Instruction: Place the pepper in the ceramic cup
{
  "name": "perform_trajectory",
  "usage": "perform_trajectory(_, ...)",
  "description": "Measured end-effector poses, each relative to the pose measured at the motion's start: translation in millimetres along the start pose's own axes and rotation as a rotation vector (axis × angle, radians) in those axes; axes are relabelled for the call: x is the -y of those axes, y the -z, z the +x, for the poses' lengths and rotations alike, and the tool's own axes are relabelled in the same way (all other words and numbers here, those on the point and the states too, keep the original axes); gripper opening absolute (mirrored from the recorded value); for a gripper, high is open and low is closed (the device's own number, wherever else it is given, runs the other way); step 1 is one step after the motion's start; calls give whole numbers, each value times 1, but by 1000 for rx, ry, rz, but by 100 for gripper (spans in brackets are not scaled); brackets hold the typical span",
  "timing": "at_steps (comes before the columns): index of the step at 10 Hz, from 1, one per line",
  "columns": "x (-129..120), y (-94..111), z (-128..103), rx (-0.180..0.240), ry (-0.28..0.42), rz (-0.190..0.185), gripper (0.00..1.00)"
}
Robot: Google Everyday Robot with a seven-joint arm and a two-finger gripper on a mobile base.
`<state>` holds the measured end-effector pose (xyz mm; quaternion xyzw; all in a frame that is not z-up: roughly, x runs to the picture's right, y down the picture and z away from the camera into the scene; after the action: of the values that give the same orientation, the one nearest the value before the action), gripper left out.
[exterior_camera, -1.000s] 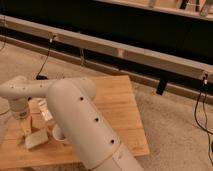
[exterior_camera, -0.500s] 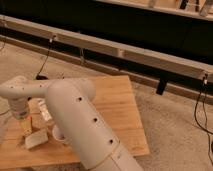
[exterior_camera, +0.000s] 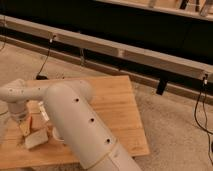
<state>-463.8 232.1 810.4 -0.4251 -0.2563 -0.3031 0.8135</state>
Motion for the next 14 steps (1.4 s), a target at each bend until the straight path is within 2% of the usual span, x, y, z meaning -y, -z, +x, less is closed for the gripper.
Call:
perform_trajectory(3,2,-3,1,50,-10,0,3)
perform_trajectory(4,6,2,2,52,-15,11,0)
perform_trajectory(5,19,24,-3,62,-38,57,0)
perform_trajectory(6,31,54,-8,72,-72,114,0)
perform_trajectory(7,41,96,-15,89,-110,184,0)
perform_trajectory(8,44,132,-18,101,-151,239,0)
perform_trajectory(9,38,181,-21,131,-227,306,0)
perform_trajectory(10,25,215,-22,165,-307,345,0)
perform_trajectory(11,12,237,-22,198,-375,365,0)
perform_trajectory(12,-8,255,-21,250,-457,382,0)
perform_trajectory(14,-51,283,-24,396,-604,428,0)
